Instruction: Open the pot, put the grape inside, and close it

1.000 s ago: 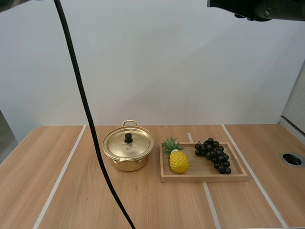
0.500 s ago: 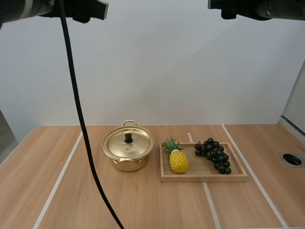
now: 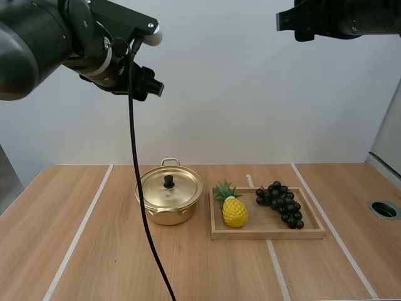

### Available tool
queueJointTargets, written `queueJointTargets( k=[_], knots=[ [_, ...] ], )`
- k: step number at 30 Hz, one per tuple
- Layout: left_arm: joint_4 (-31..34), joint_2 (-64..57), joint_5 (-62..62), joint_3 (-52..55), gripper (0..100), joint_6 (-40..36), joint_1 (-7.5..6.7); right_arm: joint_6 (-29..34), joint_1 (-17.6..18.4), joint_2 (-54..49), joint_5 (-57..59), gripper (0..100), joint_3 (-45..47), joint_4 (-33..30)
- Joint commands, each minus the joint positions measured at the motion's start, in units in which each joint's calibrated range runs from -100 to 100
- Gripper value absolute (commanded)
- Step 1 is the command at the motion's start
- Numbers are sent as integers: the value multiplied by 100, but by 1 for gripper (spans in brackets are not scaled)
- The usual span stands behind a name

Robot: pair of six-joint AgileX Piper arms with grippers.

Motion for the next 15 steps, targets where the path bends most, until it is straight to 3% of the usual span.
queueJointTargets(
  k=[1,4,9,15],
  knots=[
    [-125,61,210,-46,100,183,7,-42,-20,-45,6,100,-89,-20],
    [-504,246,809,-46,100,783,7,-70,-20,-45,56,100,-89,-20],
    [-1173,800,2006,-46,100,1432,7,-936,-20,-34,568,100,-89,534],
    [-1245,1512,3183,-46,100,1771,-11,-1103,-20,280,1752,100,-101,736]
  ],
)
